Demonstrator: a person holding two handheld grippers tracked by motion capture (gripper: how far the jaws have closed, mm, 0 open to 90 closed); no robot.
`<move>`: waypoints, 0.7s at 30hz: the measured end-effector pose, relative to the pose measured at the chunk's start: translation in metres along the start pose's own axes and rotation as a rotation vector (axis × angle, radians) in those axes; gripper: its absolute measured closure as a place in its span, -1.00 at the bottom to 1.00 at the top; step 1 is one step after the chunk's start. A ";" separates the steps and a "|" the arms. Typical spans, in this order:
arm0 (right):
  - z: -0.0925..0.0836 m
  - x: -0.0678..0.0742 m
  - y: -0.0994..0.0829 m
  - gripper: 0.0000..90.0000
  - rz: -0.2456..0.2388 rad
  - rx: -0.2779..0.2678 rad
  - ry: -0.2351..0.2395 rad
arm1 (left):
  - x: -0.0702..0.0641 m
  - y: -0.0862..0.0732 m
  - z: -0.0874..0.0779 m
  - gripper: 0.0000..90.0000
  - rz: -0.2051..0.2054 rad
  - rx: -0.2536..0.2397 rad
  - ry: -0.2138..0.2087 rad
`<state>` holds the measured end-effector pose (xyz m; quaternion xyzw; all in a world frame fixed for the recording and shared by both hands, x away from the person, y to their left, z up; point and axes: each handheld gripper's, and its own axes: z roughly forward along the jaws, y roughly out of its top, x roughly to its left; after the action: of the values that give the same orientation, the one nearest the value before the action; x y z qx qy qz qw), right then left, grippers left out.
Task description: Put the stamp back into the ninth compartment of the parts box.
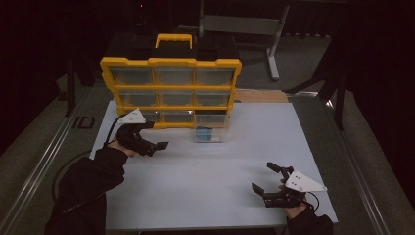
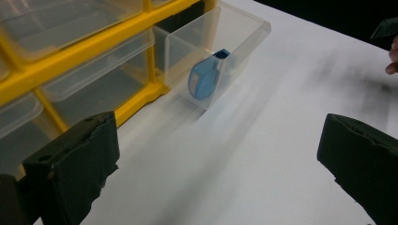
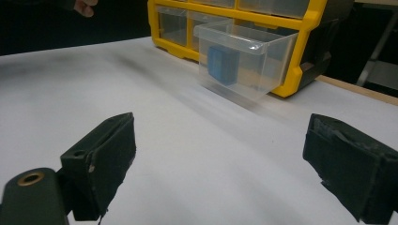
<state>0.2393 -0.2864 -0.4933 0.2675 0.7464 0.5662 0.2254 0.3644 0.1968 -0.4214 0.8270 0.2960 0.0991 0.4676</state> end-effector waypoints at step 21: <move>0.001 0.001 0.000 -0.79 -0.002 0.005 0.001 | -0.025 -0.053 -0.021 -1.00 -0.015 -0.036 0.060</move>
<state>0.2391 -0.2853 -0.4932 0.2669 0.7483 0.5641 0.2249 0.3138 0.2180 -0.4512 0.8130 0.3142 0.1259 0.4738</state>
